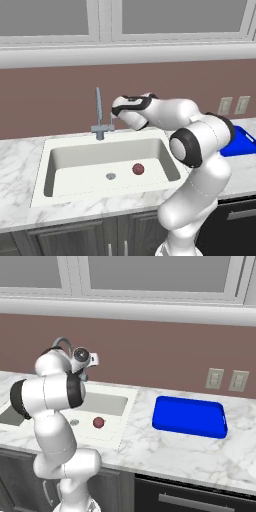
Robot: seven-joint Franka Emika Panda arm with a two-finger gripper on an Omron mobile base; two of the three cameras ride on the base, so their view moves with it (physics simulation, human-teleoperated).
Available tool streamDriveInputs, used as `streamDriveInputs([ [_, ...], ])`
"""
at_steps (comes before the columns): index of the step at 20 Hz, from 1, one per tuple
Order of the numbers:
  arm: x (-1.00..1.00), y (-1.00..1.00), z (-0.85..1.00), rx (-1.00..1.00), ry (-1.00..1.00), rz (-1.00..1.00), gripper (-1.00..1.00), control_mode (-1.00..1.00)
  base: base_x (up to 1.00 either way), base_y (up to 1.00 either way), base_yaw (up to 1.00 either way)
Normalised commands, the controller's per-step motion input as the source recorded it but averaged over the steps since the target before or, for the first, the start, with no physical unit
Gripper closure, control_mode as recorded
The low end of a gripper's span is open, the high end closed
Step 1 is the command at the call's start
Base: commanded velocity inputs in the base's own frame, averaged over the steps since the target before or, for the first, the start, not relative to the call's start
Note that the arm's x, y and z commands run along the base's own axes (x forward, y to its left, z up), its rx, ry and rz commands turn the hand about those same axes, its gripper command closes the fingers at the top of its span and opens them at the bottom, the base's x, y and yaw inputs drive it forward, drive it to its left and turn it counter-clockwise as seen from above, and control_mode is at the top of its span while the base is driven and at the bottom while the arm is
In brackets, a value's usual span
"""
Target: Pick up all produce items and place them in the sink. Turn on the sink faucet to wash them. Then turn the sink off and put them in the tray.
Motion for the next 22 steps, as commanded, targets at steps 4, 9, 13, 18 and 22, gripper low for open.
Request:
streamDriveInputs([
  [4,0.23,-0.02,-0.03,0.0,0.0,0.07,-1.0,-1.0,0.0,0.0,0.0],
  [9,0.23,-0.01,-0.05,0.0,0.0,0.08,-1.0,-1.0,0.0,0.0,0.0],
  [13,0.3,0.0,-0.02,0.0,0.01,0.06,-1.0,-1.0,0.0,0.0,0.0],
  [18,0.28,0.0,-0.01,0.0,0.0,0.06,-1.0,-1.0,0.0,0.0,0.0],
  [22,0.26,0.03,0.0,0.0,0.0,0.05,-1.0,-1.0,0.0,0.0,0.0],
])
